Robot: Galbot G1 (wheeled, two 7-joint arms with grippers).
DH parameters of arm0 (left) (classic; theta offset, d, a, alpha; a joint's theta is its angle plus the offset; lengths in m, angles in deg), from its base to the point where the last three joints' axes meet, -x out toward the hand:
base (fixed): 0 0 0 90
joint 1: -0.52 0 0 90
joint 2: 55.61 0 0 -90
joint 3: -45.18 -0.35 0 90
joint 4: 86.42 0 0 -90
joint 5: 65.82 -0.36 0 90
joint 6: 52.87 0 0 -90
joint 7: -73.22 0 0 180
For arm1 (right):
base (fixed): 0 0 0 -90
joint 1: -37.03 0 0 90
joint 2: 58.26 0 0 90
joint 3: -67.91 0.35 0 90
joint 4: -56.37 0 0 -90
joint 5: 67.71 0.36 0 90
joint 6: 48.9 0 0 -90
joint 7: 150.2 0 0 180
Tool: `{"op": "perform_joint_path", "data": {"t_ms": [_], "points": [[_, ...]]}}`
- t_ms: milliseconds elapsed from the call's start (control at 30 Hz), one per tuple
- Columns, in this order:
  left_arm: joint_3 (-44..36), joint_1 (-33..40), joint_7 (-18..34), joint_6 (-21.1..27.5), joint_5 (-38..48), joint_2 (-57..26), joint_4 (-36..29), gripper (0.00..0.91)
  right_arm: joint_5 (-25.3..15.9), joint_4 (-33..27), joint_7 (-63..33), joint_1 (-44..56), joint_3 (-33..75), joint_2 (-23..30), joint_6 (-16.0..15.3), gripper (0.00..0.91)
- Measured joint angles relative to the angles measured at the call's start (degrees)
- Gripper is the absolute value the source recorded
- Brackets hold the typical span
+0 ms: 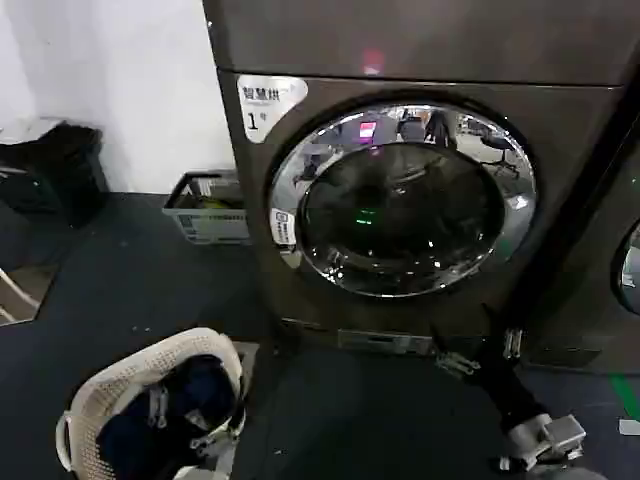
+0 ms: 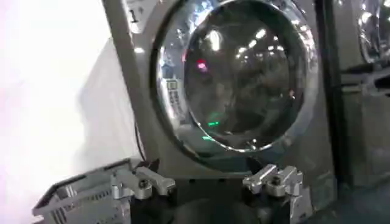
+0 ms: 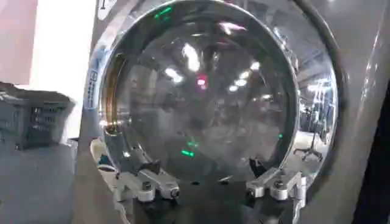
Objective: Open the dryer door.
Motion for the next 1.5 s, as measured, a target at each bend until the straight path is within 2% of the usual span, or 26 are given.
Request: {"op": "perform_joint_path", "data": {"t_ms": [67, 167, 367, 600, 767, 1500], "points": [[-0.1, 0.1, 0.1, 0.0, -0.2, 0.0, 0.0, 0.907, 4.3, -0.1, 1.5, -1.6, -0.3, -1.1, -1.2, 0.907], [-0.6, 0.1, 0.1, -0.1, -0.8, 0.2, 0.0, 0.907, 7.8, -1.5, 3.8, -4.6, -1.2, -3.5, -1.9, 0.907], [-0.6, 0.1, 0.1, -0.1, -0.8, 0.3, -0.4, 0.907, 13.1, -6.6, 8.2, -10.5, -4.3, -10.4, -0.4, 0.907], [-0.4, 0.0, 0.0, 0.8, -1.2, 0.9, -0.5, 0.907, 14.3, -12.0, 10.5, -16.2, -9.1, -17.2, -0.5, 0.907], [-0.5, 0.0, -0.2, 1.1, -1.8, 1.5, -0.6, 0.907, 14.4, -14.9, 11.7, -20.4, -13.0, -19.8, -1.0, 0.907], [-1.1, 0.1, -0.2, 2.3, -2.6, 2.1, -0.1, 0.907, 14.5, -22.4, 11.1, -38.0, -30.7, -19.6, -1.6, 0.907]]}}
